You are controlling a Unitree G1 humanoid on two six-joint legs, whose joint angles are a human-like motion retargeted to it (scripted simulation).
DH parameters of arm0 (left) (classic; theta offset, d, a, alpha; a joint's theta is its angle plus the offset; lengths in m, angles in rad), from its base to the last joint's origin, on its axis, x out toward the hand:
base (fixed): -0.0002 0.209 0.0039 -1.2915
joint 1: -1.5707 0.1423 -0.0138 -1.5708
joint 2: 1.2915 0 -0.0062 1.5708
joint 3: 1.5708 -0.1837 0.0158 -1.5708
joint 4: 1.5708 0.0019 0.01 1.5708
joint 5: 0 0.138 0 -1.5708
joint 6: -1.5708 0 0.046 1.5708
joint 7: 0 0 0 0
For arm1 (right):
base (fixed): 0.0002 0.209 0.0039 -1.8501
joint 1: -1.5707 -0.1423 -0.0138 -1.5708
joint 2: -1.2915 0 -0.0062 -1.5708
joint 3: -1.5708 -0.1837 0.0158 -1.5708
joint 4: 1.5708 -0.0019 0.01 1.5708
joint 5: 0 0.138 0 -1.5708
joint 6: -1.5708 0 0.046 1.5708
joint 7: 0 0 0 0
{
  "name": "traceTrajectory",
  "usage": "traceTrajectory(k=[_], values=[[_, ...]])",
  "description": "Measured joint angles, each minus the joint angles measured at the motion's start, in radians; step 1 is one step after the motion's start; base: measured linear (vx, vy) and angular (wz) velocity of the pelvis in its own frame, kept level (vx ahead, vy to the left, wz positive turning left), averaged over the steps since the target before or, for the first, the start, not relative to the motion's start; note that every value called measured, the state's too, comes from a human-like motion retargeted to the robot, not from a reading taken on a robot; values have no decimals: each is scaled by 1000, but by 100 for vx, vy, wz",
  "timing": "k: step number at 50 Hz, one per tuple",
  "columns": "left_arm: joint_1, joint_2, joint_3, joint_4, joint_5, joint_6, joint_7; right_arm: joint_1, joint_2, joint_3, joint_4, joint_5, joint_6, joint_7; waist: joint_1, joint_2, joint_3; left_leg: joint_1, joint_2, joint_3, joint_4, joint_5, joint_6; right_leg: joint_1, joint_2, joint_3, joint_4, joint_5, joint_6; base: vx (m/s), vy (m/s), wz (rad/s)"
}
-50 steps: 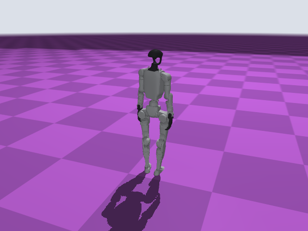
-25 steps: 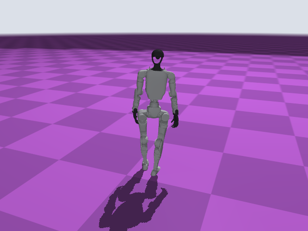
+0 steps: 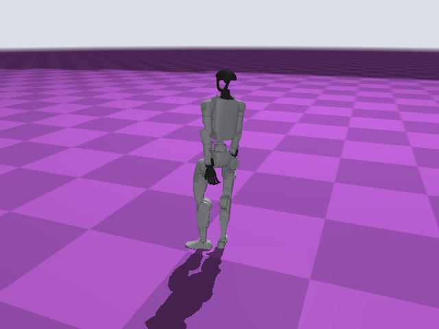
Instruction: In place motions
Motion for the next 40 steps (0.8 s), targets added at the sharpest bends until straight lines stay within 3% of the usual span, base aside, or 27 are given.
traceTrajectory(k=[9,18,23,27,30,34,40], values=[[-31,17,-29,-101,-21,-50,36,-9,48,86,18,-80,-3,-14,-8,-6,-11,6,-33,21,-36,-18,21,0,-12,2,5,31,15,21,-8,0],[-100,38,-37,-184,-55,-28,-42,14,30,69,70,-142,24,-42,12,-10,-34,18,-76,-25,-57,-76,50,9,-36,10,33,71,33,34,-6,-16],[-135,35,-64,-181,-54,-22,-106,50,11,21,71,-108,36,-57,-2,7,-15,35,-81,-81,-50,-109,54,36,-63,-36,103,96,48,33,-10,21],[-161,33,-119,-148,-75,-57,-61,77,-1,-12,71,-87,41,-69,-34,58,0,38,-41,-115,-38,-122,59,9,-90,-13,269,174,-2,29,-11,52],[-184,30,-145,-103,-57,-65,-16,85,-6,-25,68,-83,48,-73,-73,111,16,30,9,-132,-31,-119,60,-77,-113,100,472,203,-46,14,-12,66],[-203,38,-179,-66,-36,-55,-20,87,6,-24,57,-64,43,-75,-148,134,69,29,32,-168,-26,-102,71,-199,8,405,596,142,76,5,-20,85],[-206,63,-188,-67,30,-32,-53,109,33,1,39,-68,29,-60,-217,117,106,17,27,-248,-18,-87,79,-211,116,510,482,45,97,3,-20,80]])
